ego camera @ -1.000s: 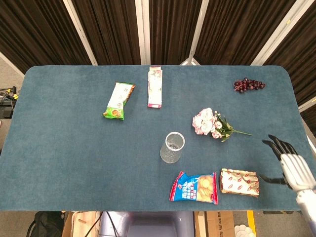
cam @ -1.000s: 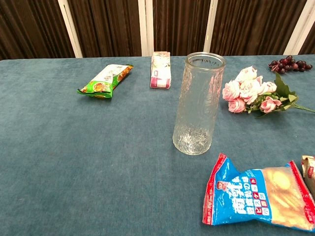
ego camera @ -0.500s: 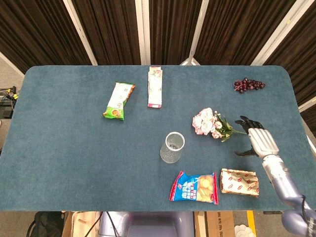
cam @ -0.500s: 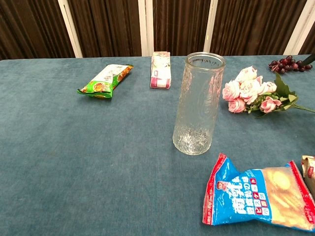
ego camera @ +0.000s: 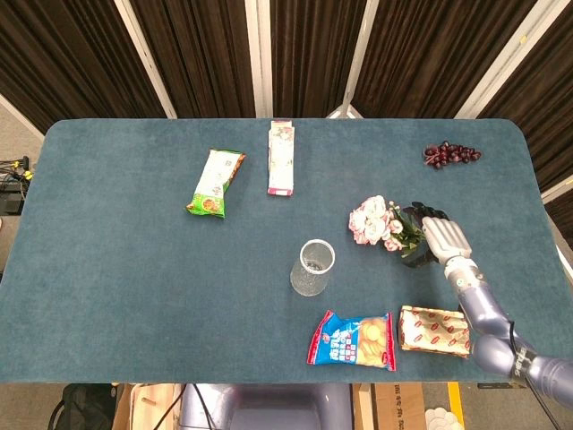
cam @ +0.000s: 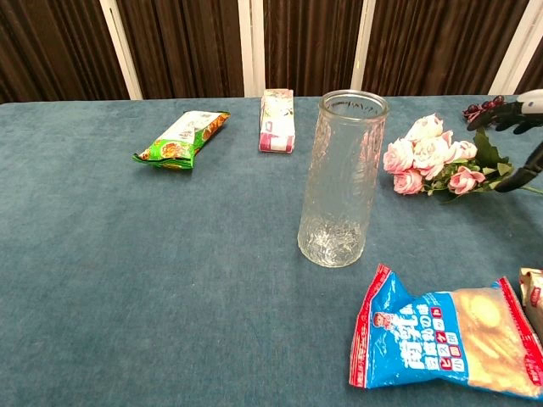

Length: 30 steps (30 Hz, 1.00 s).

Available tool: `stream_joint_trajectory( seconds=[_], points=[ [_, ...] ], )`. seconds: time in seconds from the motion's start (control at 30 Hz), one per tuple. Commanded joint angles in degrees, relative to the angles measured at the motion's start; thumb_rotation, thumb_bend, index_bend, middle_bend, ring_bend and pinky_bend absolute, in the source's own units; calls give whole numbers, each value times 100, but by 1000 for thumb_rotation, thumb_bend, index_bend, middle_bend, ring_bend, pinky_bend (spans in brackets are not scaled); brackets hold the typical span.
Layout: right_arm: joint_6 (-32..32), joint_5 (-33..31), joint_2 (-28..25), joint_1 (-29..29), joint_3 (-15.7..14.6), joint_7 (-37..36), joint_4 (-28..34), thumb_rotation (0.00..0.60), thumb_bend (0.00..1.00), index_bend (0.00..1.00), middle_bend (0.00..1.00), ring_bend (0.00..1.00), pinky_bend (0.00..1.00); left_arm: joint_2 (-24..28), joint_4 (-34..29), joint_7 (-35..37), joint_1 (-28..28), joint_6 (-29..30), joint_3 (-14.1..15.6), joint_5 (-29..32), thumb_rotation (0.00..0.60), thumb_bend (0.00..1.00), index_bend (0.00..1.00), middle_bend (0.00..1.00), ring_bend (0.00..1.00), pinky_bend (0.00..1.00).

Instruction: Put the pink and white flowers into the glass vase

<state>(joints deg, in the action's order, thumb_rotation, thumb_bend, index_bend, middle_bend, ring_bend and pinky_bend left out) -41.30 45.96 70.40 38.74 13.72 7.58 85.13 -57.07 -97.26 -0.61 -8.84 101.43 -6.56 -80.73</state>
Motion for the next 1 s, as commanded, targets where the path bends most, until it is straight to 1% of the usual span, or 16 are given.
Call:
stream_joint_trajectory(
  seconds=[0.03, 0.3, 0.47, 0.67, 0.73, 0.83, 0.93, 1.0],
  points=[
    [142, -313, 103, 246, 19, 181, -144, 600, 115, 144, 59, 66, 71, -13, -9, -49, 0, -5, -14, 34, 600, 193, 140, 0, 0, 0],
    [227, -979, 388, 711, -75, 588, -487, 600, 115, 136, 53, 66, 71, -28, -34, -135, 3, -21, -24, 69, 600, 193, 140, 0, 0, 0],
    [281, -1392, 505, 1032, -226, 941, -651, 600, 116, 127, 51, 66, 71, -39, -48, -198, 16, -60, -51, 144, 600, 193, 140, 0, 0, 0],
    [228, -1625, 646, 1243, -315, 1137, -799, 600, 115, 127, 52, 74, 71, -51, -61, -254, 28, -85, -62, 174, 600, 193, 140, 0, 0, 0],
    [246, -1689, 682, 1292, -363, 1184, -830, 600, 115, 127, 54, 89, 71, -53, -66, -271, 32, -94, -63, 178, 600, 193, 140, 0, 0, 0],
    [240, -1759, 760, 1345, -448, 1267, -908, 600, 115, 127, 85, 129, 71, -55, -72, -292, 38, -110, -60, 179, 600, 193, 140, 0, 0, 0],
    [232, -1810, 845, 1373, -504, 1295, -990, 600, 114, 137, 155, 202, 72, -57, -73, -301, 42, -117, -59, 175, 600, 193, 140, 0, 0, 0],
    [198, -1801, 914, 1376, -543, 1308, -1050, 600, 114, 169, 208, 255, 79, -60, -76, -314, 44, -121, -61, 179, 600, 193, 140, 0, 0, 0]
  ],
)
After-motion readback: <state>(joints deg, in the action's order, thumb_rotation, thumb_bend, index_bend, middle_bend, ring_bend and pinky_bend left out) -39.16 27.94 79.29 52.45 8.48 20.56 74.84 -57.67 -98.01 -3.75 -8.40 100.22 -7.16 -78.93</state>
